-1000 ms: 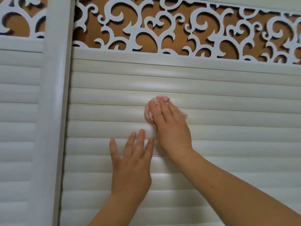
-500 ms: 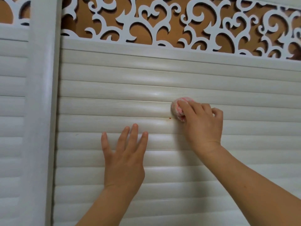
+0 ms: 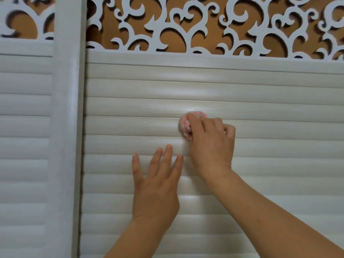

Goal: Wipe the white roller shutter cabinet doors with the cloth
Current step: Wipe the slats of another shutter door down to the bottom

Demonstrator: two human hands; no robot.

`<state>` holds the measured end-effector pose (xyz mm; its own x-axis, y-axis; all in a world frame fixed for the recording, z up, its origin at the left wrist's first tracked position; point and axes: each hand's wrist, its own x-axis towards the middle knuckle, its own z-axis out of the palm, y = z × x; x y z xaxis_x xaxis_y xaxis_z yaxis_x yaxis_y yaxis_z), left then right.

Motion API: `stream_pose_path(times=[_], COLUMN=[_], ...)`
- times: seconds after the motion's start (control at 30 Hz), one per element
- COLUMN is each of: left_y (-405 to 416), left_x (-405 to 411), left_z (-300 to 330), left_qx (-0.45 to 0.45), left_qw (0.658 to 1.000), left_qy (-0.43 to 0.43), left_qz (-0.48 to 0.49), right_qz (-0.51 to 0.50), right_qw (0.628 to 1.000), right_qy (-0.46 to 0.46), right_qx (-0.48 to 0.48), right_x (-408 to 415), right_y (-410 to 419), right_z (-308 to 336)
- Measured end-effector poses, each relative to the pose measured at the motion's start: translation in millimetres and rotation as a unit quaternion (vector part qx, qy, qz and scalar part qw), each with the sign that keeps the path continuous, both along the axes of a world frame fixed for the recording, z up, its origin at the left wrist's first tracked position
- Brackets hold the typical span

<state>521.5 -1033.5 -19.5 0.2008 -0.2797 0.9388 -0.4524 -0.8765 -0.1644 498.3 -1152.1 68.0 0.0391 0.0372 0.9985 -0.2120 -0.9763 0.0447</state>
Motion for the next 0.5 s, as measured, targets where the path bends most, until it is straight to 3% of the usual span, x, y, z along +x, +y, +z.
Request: stream_pose_path(times=[0.23, 0.37, 0.5], left_y=[20, 30, 35], left_x=[6, 0, -6], left_z=[-1, -7, -13], left_qx=[0.018, 0.002, 0.008], left_qw=[0.999, 0.999, 0.998], left_qy=[-0.003, 0.032, 0.069], left_qz=[-0.046, -0.02, -0.003], right_qz=[0.068, 0.106, 0.181], right_qw=[0.994, 0.986, 0.965], right_qy=[-0.001, 0.031, 0.155], right_qx=[-0.09, -0.129, -0.108], right_x=[18, 21, 5], right_y=[49, 66, 61], right_z=[9, 15, 31])
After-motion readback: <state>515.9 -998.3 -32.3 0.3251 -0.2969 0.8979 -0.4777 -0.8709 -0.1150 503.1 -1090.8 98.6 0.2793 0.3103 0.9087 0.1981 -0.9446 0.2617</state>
